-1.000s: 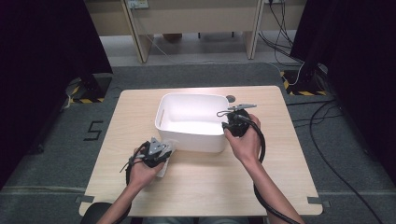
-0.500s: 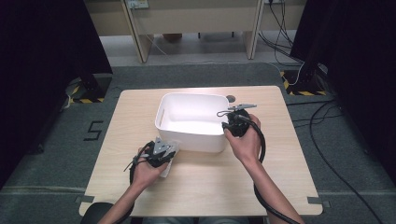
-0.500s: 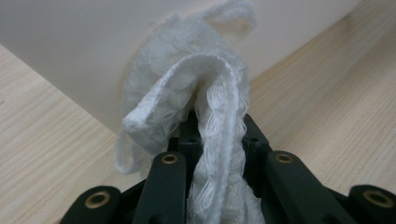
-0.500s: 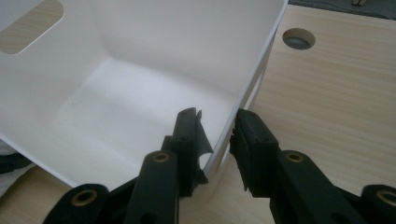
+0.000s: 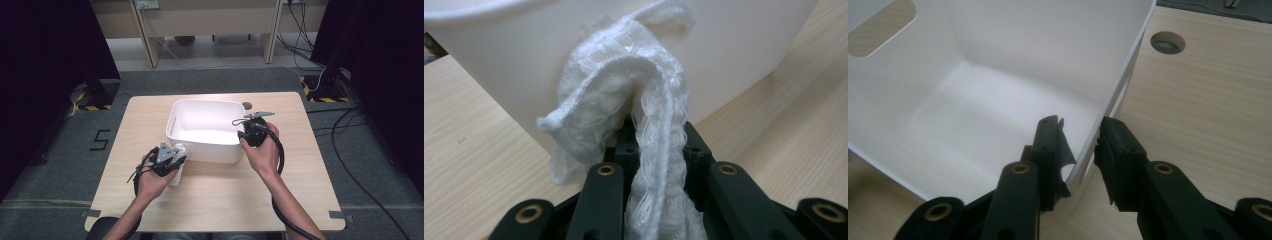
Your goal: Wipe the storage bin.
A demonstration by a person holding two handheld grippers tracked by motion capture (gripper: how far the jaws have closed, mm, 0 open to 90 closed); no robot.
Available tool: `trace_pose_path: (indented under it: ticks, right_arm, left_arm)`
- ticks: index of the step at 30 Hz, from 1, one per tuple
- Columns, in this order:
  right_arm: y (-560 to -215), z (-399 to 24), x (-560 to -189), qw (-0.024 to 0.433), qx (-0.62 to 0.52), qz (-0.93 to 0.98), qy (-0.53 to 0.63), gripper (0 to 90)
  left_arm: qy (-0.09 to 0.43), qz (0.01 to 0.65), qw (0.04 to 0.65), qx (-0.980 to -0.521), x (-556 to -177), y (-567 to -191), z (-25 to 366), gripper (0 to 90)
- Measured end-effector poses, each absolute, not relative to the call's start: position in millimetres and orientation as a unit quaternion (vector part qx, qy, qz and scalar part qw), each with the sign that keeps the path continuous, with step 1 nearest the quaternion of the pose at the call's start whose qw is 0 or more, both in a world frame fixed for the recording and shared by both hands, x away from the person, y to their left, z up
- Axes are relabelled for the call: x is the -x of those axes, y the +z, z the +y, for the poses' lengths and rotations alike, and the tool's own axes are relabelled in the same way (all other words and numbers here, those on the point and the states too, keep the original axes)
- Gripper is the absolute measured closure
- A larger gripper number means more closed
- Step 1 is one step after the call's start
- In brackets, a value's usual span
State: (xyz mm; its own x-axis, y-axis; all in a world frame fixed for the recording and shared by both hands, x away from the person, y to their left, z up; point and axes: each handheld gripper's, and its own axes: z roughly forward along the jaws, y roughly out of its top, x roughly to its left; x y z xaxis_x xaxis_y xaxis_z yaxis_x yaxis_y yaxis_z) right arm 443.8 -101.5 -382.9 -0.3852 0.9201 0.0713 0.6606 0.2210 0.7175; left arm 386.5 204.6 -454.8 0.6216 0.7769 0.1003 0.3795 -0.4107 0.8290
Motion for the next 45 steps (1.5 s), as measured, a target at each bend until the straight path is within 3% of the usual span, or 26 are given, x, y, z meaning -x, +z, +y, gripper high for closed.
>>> trace_pose_path:
  ticks: [15,45]
  right_arm:
    - [-384,-101,-444,0.192,-0.519,0.758,0.346,70.7]
    - [-383,-100,-443,0.195,-0.515,0.761,0.343,70.7]
  left_arm:
    - [0.270,0.362,0.421,-0.787,-382,-436,211,75.8]
    - [0.262,0.341,0.411,-0.804,-383,-438,189,75.7]
